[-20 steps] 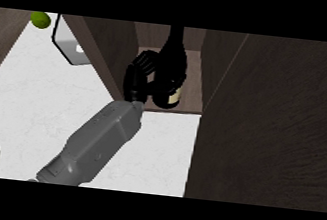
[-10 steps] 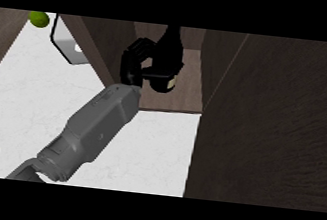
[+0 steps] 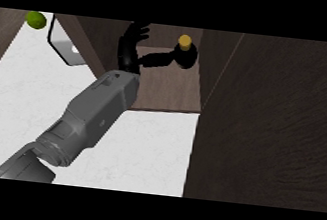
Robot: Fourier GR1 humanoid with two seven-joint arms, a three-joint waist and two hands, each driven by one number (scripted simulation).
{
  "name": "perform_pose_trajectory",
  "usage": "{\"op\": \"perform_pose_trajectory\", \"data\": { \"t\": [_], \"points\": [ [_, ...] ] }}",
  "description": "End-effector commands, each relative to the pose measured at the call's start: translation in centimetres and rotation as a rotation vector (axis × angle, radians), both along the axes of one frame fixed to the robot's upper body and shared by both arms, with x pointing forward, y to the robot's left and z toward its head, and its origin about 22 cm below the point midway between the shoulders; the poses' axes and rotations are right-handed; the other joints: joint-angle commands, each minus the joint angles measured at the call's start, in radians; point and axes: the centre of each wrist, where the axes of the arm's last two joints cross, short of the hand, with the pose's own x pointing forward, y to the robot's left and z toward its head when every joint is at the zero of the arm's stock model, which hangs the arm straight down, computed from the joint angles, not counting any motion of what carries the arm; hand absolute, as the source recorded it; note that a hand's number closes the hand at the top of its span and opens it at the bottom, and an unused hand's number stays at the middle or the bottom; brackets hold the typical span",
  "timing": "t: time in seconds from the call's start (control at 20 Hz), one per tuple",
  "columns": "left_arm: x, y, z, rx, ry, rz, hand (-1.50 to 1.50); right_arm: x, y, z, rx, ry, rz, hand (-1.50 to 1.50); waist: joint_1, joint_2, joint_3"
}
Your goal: Pick up the wine, place it into the cabinet and close the cabinet
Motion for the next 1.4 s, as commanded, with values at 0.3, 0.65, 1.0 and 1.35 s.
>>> {"op": "perform_pose_trajectory", "data": {
  "t": [0.3, 0.65, 1.0, 1.35],
  "points": [
    [1.0, 3.1, 0.3, 0.100, 0.030, 0.043, -1.50, -2.8, -0.6, 1.5, 0.071, -0.041, 0.067, -1.50, -0.007, 0.002, 0.001],
    [0.4, 2.7, -0.9, 0.119, 0.028, 0.064, -1.50, -2.7, -0.9, 1.2, 0.067, -0.041, 0.070, -1.50, -0.007, 0.003, 0.000],
    [1.2, 3.8, 0.5, 0.084, -0.087, -0.042, -1.50, -2.9, -0.6, 1.2, 0.068, -0.034, 0.071, -1.50, -0.005, 0.005, -0.001],
    [0.2, 2.2, -0.5, -0.001, -0.177, -0.183, -1.50, -3.5, -0.9, 1.5, 0.058, -0.032, 0.042, -1.50, 0.032, -0.012, 0.000]
  ]
}}
